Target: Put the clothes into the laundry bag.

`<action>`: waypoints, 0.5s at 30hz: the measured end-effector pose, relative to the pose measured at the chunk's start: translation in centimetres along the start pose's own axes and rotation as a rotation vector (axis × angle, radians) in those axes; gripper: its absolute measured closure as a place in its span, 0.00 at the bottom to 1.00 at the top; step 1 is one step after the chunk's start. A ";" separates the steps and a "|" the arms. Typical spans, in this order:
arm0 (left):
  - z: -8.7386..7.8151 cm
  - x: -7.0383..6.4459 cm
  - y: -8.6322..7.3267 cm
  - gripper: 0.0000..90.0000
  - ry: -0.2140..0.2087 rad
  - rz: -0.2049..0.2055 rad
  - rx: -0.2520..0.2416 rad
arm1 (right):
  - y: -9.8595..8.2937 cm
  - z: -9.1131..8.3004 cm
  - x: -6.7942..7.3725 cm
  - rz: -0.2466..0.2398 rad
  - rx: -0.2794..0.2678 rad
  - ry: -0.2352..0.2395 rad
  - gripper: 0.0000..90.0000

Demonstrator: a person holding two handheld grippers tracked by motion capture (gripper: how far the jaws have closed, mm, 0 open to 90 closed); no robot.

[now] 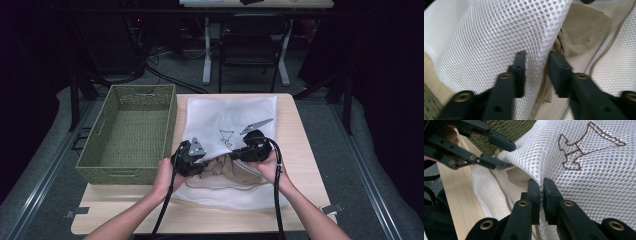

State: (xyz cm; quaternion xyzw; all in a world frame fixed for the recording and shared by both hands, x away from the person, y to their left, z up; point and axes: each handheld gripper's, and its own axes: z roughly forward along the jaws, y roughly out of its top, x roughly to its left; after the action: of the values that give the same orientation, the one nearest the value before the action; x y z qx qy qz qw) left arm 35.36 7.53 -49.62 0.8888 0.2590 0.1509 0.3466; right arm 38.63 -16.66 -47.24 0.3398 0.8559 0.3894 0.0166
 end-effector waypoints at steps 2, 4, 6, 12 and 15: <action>0.0 -0.3 -0.4 0.59 -0.009 -0.012 0.002 | -0.1 0.1 0.0 0.002 0.009 0.003 0.95; 0.0 -0.9 -0.7 0.55 0.016 0.014 0.004 | -0.2 0.2 0.1 0.001 0.021 0.002 0.95; 0.1 -1.1 -0.9 0.49 0.040 0.030 0.016 | -0.2 0.2 0.1 -0.002 0.028 0.005 0.95; 1.2 -1.2 -1.0 0.68 0.065 0.039 0.029 | -0.2 0.3 0.3 -0.010 0.046 0.018 0.95; 1.3 -1.1 -1.2 0.84 0.034 0.063 0.045 | -0.4 0.4 0.2 -0.017 0.058 0.028 0.95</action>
State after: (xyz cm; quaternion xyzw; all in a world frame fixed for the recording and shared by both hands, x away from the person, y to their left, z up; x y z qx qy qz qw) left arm 34.59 6.98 -51.45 0.9014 0.2400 0.1708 0.3173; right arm 38.34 -16.48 -47.72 0.3275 0.8699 0.3688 -0.0019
